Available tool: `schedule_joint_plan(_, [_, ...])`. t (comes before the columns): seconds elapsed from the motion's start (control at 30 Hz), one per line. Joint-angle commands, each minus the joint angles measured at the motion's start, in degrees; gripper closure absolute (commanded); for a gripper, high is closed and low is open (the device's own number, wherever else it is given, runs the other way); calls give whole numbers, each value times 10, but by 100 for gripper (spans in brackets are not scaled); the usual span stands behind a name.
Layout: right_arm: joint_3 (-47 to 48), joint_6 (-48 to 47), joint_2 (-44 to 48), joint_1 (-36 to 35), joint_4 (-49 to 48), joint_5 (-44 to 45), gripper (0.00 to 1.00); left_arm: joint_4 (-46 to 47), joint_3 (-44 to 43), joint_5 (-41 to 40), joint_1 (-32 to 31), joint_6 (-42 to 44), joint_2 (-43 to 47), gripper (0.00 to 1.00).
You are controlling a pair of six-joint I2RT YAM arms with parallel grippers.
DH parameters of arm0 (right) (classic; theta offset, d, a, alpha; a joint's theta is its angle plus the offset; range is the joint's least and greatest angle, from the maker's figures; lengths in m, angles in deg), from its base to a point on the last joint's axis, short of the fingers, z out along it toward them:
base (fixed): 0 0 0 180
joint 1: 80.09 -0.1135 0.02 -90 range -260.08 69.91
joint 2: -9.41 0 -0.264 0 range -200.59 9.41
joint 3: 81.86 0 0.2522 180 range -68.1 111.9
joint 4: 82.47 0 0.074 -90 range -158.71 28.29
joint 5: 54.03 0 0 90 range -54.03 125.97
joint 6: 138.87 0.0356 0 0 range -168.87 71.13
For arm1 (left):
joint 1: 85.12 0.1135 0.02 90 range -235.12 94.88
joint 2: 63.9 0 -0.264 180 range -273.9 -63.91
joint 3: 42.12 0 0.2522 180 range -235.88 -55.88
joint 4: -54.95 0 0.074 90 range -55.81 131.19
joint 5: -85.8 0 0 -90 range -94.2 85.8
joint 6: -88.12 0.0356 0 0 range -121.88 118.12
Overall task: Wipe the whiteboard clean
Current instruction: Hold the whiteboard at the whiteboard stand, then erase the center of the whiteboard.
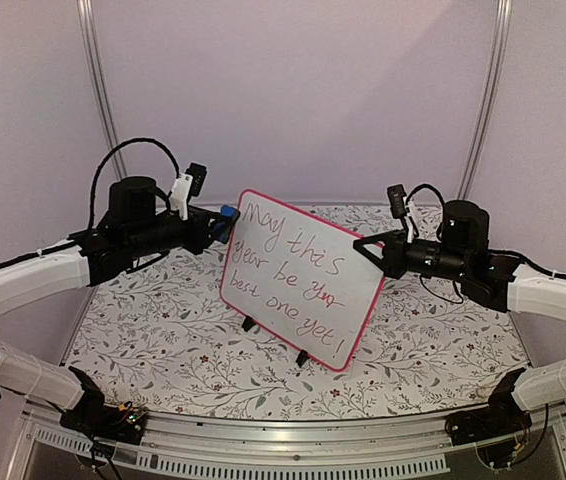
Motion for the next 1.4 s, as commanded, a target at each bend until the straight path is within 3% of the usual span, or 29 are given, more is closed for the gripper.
schedule_joint_plan(0.0, [-17,-34,17,-10,18,15,100,24,-1,-9,-3,24,-7,82])
schedule_joint_plan(0.37, [-19,-38,27,-20,19,-8,100,-23,-94,-46,-7,76,-77,82])
schedule_joint_plan(0.97, [-7,-44,2,-21,28,-33,100,57,-45,-61,6,56,-83,83])
schedule_joint_plan(1.37, [-3,-45,-2,-21,33,-33,100,52,-68,-55,8,52,-114,83])
